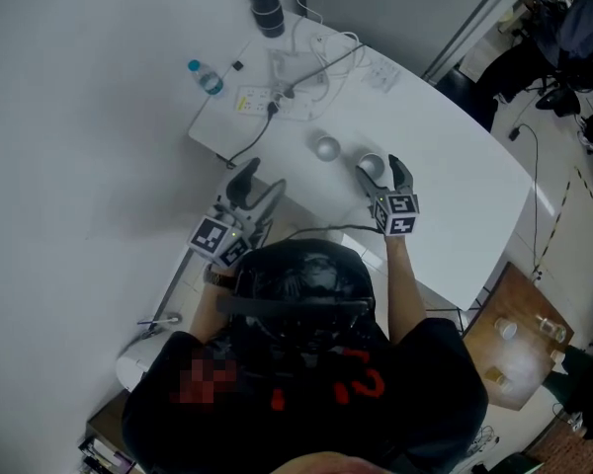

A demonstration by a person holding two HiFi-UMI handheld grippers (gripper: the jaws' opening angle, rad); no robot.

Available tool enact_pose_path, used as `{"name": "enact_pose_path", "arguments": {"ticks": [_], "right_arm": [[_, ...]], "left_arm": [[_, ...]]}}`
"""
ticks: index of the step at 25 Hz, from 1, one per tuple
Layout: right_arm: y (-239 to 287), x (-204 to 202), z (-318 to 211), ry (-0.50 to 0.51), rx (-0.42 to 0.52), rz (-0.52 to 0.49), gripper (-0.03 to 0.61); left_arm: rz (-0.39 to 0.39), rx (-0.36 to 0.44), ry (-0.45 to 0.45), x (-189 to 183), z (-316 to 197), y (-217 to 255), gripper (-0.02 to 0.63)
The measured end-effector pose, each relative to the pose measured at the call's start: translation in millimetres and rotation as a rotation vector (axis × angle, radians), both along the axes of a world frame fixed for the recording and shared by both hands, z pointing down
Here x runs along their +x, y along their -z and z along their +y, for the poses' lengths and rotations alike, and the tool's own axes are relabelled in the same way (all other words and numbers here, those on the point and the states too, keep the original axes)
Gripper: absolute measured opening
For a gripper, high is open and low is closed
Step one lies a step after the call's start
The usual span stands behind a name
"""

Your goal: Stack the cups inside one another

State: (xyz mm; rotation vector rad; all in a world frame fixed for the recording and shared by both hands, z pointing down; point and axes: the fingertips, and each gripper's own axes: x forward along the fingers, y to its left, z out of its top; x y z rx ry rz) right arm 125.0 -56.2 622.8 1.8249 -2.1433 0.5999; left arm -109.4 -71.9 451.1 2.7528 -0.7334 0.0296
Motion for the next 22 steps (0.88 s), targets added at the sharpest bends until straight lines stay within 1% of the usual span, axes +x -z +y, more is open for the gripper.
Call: {"name": "enact_pose_path", "arguments": {"ticks": [5,10,12,16,19,22], "right_arm": [[25.3,-17.4,12.1,0.008,0.038,0.016,0.400],[44.5,-38.5,25.8,0.026,0.062,0.014,0.400],[47.3,-47.3,32.9,0.040,0.062,0.021,0.400],[36.5,-68.4,43.3,0.084,0.030,0.058,0.400],[19.5,-80.7,47.6,0.090,-0.001,0.059,0.400],[-5.1,-91.6,50.2,0.097,-0.051,0.061,0.400]], "left_arm": [[0.017,-0.005,-0.027,0.1,2.2,0.2,0.284],[-0.004,0.000,-0.055,-0.7,4.3,0.8,0.284],[0.004,-0.001,-0.072,-0.8,7.1,1.9,0.284],[0.018,-0.014,-0.085,-5.2,10.6,5.3,0.284],[0.032,-0.005,-0.092,-9.9,12.6,9.7,0.284],[0.034,-0.014,-0.091,-14.7,16.3,12.0,0.284]]}}
